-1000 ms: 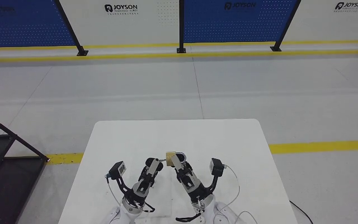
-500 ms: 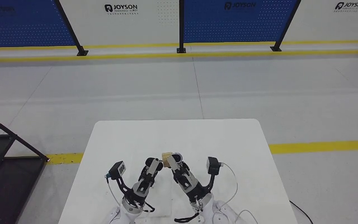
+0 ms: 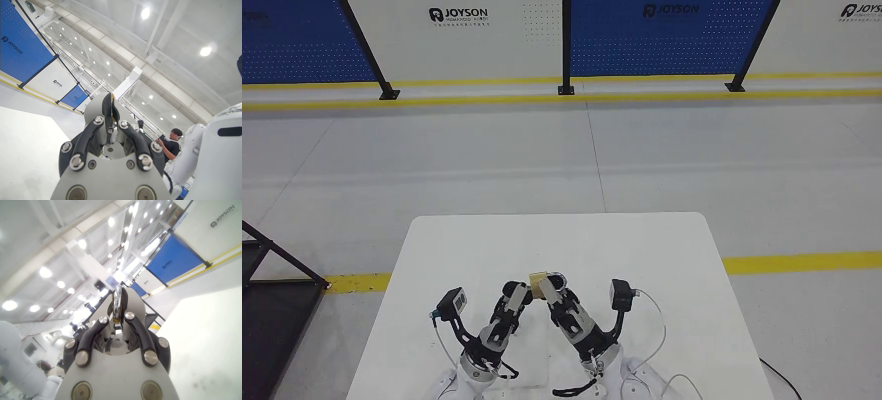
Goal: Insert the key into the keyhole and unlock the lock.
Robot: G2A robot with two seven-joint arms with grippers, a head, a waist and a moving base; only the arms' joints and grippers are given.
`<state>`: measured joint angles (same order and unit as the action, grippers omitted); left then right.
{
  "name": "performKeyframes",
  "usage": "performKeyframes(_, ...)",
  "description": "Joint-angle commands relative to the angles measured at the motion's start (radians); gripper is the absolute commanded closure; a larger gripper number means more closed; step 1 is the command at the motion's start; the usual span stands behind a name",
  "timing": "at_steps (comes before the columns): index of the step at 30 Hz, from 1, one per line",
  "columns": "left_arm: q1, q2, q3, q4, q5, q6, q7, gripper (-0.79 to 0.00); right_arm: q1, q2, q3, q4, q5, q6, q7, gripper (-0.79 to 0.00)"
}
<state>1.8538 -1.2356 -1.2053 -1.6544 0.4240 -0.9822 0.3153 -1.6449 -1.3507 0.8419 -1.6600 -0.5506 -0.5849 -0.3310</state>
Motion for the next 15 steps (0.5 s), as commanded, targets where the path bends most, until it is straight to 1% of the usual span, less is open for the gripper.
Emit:
performKeyframes(1, 0.0, -0.001, 0.0, 0.0, -0.001, 0.0, -0.001, -0.496, 0.0, 0.0, 0.001, 0.0, 0.002, 0.0, -0.001, 0.0)
performKeyframes(2, 0.0, -0.001, -0.001, 0.0, -0.001, 0.0, -0.002, -0.505, -0.001, 0.0, 0.003, -0.001, 0.003, 0.0, -0.001, 0.0)
performKeyframes(6, 0.002, -0.001, -0.01, 0.002, 0.004, -0.006, -0.003, -0.474, -0.006, 0.001, 0.016, -0.005, 0.01, -0.008, -0.006, 0.0)
performKeyframes(7, 0.003, -0.001, -0.015, 0.003, 0.008, -0.011, -0.003, -0.459, -0.008, 0.002, 0.021, -0.007, 0.012, -0.011, -0.005, 0.0)
performKeyframes(9, 0.006, 0.0, -0.027, 0.007, 0.013, -0.026, -0.002, -0.376, -0.013, 0.004, 0.031, -0.011, 0.016, -0.019, -0.004, 0.0)
performKeyframes(15, 0.005, 0.006, -0.041, 0.004, 0.012, -0.03, -0.029, -0.345, -0.024, 0.01, 0.049, -0.024, 0.035, -0.029, 0.031, 0.0)
